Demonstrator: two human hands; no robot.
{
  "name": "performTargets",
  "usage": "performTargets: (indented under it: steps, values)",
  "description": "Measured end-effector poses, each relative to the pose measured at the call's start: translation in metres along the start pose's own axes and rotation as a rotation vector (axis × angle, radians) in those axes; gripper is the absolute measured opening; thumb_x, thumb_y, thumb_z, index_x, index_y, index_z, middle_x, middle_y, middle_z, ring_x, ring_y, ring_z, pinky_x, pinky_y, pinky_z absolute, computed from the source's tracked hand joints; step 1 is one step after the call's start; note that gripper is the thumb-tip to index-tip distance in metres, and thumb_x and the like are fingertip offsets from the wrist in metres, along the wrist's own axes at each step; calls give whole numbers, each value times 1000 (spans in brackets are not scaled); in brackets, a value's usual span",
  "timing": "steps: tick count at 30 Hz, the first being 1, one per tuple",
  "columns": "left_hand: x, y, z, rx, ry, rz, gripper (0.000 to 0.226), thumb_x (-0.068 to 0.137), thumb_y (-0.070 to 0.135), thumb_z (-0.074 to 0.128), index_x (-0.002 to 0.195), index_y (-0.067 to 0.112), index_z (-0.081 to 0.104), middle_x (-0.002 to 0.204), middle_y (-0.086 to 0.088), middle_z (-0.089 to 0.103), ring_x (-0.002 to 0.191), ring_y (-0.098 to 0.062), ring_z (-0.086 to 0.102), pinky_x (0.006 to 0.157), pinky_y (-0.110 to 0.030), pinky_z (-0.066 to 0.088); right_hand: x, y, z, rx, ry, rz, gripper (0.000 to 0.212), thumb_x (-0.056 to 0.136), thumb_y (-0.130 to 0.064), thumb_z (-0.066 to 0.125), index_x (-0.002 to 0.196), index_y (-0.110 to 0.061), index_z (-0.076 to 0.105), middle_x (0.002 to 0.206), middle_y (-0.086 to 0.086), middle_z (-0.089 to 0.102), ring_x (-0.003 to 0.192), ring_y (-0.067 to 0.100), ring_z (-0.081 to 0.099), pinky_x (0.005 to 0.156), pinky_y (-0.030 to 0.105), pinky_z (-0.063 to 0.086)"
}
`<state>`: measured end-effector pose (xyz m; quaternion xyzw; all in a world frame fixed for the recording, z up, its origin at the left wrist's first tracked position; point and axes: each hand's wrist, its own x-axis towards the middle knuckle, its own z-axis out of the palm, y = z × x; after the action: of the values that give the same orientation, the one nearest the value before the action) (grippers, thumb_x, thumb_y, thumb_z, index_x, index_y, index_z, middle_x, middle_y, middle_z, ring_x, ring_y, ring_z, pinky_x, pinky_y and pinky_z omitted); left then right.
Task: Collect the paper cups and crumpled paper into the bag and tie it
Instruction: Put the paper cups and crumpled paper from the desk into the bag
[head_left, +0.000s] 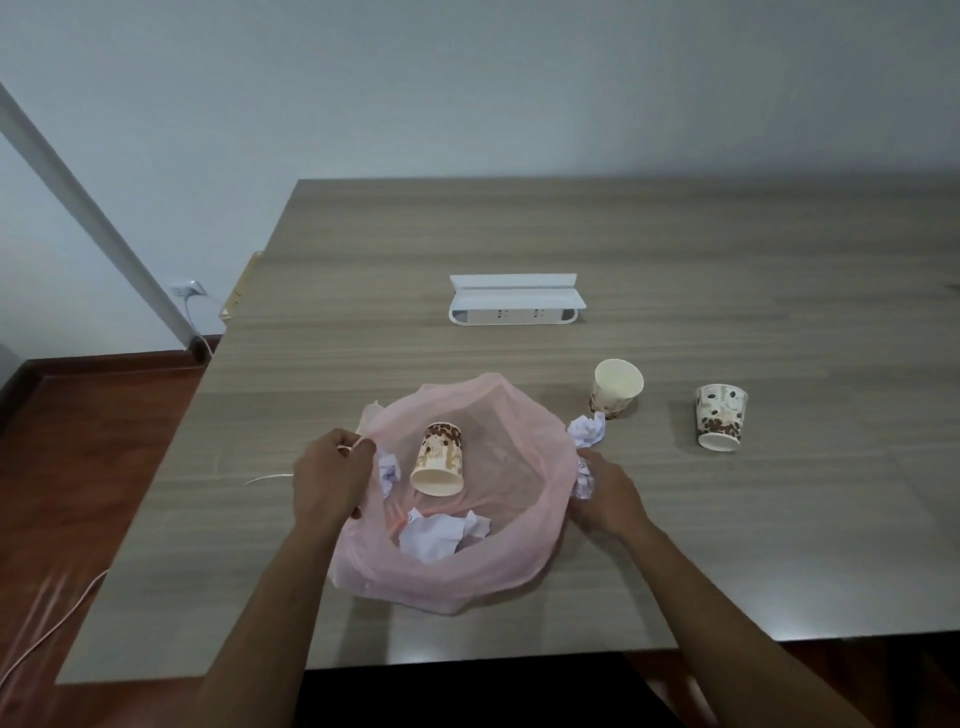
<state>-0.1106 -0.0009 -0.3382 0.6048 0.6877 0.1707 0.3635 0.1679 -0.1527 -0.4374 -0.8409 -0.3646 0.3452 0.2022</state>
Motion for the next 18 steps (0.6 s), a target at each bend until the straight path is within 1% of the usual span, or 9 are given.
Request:
performTargets:
  steps: [2,3,4,7,10,14,15,17,18]
  values:
    - [-15,4,-4,10,-14,28,11,86,19,58,81,15,66,65,-1,66,42,-29,62,44,-31,52,-12,6,3,-57,15,-24,20,77,-27,63,96,-31,62,86,-7,64,89,22,67,63,20,39]
    - [-21,6,-6,3,-14,40,10,86,19,58,81,15,66,64,0,66,42,-28,62,43,-30,50,-15,9,3,-78,40,-34,12,76,-28,59,88,-29,60,81,-6,64,84,23,67,60,22,37]
    - [-26,10,-8,-7,-10,49,10,86,19,58,82,15,66,65,0,66,43,-27,62,41,-30,49,-17,12,3,-83,64,-38,12,75,-29,58,87,-26,61,80,-1,67,82,25,66,60,24,36]
    - [-40,21,-13,-37,-7,76,10,86,19,58,87,14,67,68,0,67,47,-27,63,38,-28,48,-30,13,-9,-18,178,-29,25,75,-29,66,98,-19,67,90,8,72,86,29,66,64,26,39]
    - [-54,31,-15,-59,-7,115,12,86,20,59,91,14,68,70,0,68,48,-25,63,36,-27,46,-55,14,-30,221,287,80,37,72,-21,80,106,-12,69,97,12,73,90,29,68,75,29,47]
    - [-72,40,-18,-90,-2,162,13,87,20,60,94,12,68,71,-1,67,46,-25,61,34,-25,44,-90,2,-66,497,512,167,41,79,-25,76,117,-21,62,107,6,70,93,22,66,79,25,46]
    - [-77,41,-19,-95,2,167,13,87,21,60,93,12,68,70,0,67,47,-25,61,34,-25,43,-99,-7,-72,547,557,140,39,81,-26,74,118,-23,61,106,2,69,91,17,67,78,22,47]
    - [-86,42,-19,-89,7,174,12,86,21,60,91,13,68,68,1,67,47,-25,61,36,-27,46,-119,-31,-80,619,599,30,37,83,-24,74,118,-25,61,98,-6,64,76,-8,62,66,5,43]
    - [-90,43,-18,-87,3,180,12,86,21,60,90,13,68,67,2,66,47,-25,62,39,-28,47,-130,-44,-81,628,591,-41,37,82,-23,75,117,-27,61,94,-11,64,69,-14,60,60,0,40]
